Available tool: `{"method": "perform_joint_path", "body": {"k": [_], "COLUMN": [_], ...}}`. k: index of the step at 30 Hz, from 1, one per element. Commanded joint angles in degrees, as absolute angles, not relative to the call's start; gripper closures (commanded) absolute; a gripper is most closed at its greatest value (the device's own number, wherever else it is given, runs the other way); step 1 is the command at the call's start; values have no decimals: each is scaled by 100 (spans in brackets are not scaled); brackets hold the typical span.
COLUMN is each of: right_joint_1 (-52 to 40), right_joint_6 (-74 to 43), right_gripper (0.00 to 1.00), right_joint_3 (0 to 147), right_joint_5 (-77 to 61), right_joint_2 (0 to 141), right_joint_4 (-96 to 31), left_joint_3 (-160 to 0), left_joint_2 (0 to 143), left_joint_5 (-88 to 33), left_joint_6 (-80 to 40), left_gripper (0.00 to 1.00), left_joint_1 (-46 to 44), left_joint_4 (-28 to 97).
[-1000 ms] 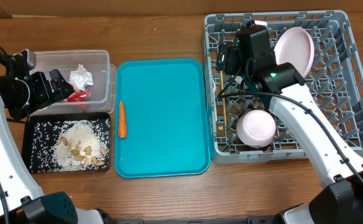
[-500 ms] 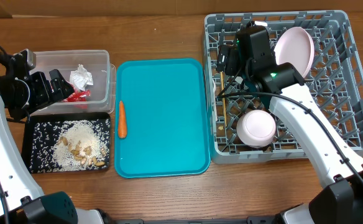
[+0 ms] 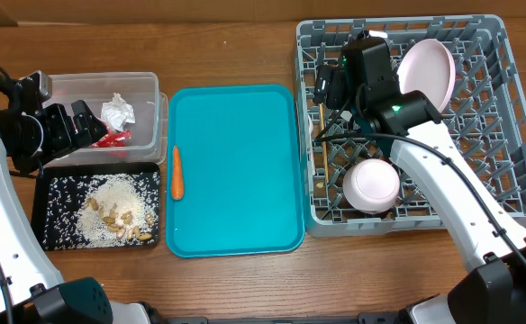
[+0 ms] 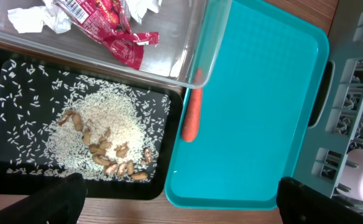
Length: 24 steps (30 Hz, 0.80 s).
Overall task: Sort waste into correct bins and load items into the dishwasher
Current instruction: 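Release the chopstick and raise the right gripper, then move the left gripper over the teal tray to the orange carrot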
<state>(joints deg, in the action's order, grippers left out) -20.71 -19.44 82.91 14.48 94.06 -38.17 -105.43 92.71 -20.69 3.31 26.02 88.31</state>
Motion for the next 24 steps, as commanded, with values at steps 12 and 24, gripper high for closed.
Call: {"method": "perform_joint_path", "body": {"k": [12,24], "right_joint_1": [-2049,-2049], "right_joint_6": [-1955,-1955], "right_gripper": [0,0], "right_joint_3": [8361,8361], "right_joint_5": [1516,1516], "right_joint_2": [9386,9386], "right_joint_4": [-3785,-3785], "left_joint_3": [-10648,-10648], "left_joint_2": [9258,9258], "left_joint_5": [-1999,-1210], "left_joint_6": [307,292], "left_gripper": [0,0], "left_joint_1": [2622,2622], "left_joint_4": [8825,8652]}}
